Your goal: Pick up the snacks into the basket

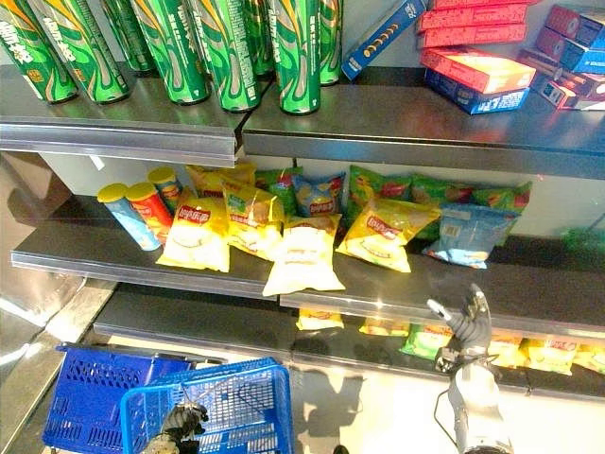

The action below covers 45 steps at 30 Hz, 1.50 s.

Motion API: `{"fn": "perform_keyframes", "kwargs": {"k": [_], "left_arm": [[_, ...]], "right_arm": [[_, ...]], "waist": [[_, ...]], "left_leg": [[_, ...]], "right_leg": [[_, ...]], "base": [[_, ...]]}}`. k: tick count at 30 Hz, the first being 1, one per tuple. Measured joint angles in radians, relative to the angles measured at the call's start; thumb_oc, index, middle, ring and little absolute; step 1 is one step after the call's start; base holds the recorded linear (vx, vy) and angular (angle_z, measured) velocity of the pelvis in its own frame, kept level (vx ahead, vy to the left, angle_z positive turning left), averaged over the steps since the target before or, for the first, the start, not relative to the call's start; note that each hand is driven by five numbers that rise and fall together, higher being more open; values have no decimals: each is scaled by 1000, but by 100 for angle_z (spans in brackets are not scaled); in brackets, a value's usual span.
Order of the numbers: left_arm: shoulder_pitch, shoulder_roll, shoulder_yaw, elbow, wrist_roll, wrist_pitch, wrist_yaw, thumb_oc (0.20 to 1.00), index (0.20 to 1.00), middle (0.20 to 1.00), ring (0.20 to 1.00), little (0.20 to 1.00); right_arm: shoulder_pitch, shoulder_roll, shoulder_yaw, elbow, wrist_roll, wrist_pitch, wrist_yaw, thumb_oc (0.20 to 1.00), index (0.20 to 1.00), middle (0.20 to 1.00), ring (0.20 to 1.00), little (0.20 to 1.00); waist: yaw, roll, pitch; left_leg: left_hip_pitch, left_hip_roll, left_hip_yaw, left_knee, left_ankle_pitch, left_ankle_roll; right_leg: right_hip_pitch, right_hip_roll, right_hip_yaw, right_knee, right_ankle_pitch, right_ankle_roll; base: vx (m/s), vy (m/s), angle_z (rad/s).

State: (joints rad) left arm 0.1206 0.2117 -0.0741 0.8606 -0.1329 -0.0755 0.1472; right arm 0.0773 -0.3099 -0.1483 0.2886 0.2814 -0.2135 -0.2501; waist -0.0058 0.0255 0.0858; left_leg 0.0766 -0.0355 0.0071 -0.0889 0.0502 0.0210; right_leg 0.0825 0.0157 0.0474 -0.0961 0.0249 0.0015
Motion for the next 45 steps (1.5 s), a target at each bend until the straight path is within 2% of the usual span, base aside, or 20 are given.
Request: {"fn": "perform_keyframes", "kwargs": {"k": [7,8,10,12,17,18,22,26,29,35,40,45], "left_arm": [[50,4,-11,-193,-50,4,-3,200,200,200,200,200],[91,14,-17,-314,-61,2,-18,200,200,200,200,200],[105,28,-29,-430,-89,-12,-41,200,200,200,200,200],[100,36,-28,-470,-107,-21,-46,200,200,200,200,200],[96,57,-34,-596,-180,-25,-73,200,200,200,200,200],[80,76,-46,-638,-206,-30,-76,200,200,200,200,200],[32,93,-68,-672,-239,-30,-77,200,200,200,200,200],[-19,105,-77,-685,-241,-30,-72,200,200,200,200,200],[-21,111,-81,-687,-244,-30,-65,200,200,200,200,200],[-36,147,-111,-756,-244,-30,-60,200,200,200,200,200],[-54,172,-123,-757,-243,-30,-57,200,200,200,200,200],[-58,197,-134,-768,-243,-30,-52,200,200,200,200,200]], "right_arm": [[-10,-3,5,-78,-37,-5,-1,1000,1000,1000,1000,1000],[-15,-8,4,-117,-48,1,-1,1000,1000,1000,1000,1000],[-23,-16,6,-154,-62,-1,0,1000,1000,1000,1000,1000],[-44,-16,17,-154,-63,-1,2,1000,1000,1000,1000,1000],[-116,-53,113,-99,-61,6,3,1000,1000,1000,1000,1000],[-154,-62,146,-82,-59,14,11,1000,1000,1000,1000,1000],[-243,-59,228,-40,-34,36,28,1000,1000,1000,1000,1000],[-335,-50,250,36,-1,54,35,1000,1000,1000,1000,1000],[-363,-43,249,55,12,65,29,1000,1000,1000,1000,1000],[-440,-31,280,97,58,81,13,1000,1000,1000,1000,1000],[-473,-11,283,152,98,99,-8,1000,1000,1000,1000,1000],[-507,-5,343,191,193,106,13,1000,1000,1000,1000,1000]], "waist": [[-1,5,4],[1,6,13],[3,9,19],[7,10,19],[21,-2,43],[21,-8,68],[42,-17,135],[64,-23,207],[81,-23,222],[79,-22,271],[102,-22,283],[108,-24,288]], "left_leg": [[-1,1,-1,0,0,0],[-1,1,-2,0,0,0],[0,1,-2,0,1,1],[0,1,-3,0,1,1],[-16,1,-10,1,5,1],[-39,1,-12,1,14,1],[-114,-3,-21,32,24,1],[-149,-5,-37,58,23,0],[-159,-7,-44,59,23,0],[-211,-11,-63,83,25,1],[-211,-14,-64,82,25,1],[-210,-15,-65,82,25,2]], "right_leg": [[0,1,-1,0,0,1],[0,1,-2,0,1,2],[1,1,-2,0,2,3],[1,1,-2,0,2,3],[-14,3,-4,1,6,2],[-32,3,-8,0,13,4],[-88,1,-21,5,36,3],[-106,0,-33,5,49,-7],[-113,-1,-40,5,49,-8],[-157,-4,-57,25,49,-9],[-157,-6,-57,23,49,-9],[-155,-8,-58,24,49,-9]], "base": [[0,0,0],[0,0,0],[0,0,0],[-22,-5,0],[-137,-25,1],[-148,-32,9],[-133,-43,7],[-59,-23,12],[-61,9,5],[-52,20,7],[-4,14,2],[-1,6,0]]}}
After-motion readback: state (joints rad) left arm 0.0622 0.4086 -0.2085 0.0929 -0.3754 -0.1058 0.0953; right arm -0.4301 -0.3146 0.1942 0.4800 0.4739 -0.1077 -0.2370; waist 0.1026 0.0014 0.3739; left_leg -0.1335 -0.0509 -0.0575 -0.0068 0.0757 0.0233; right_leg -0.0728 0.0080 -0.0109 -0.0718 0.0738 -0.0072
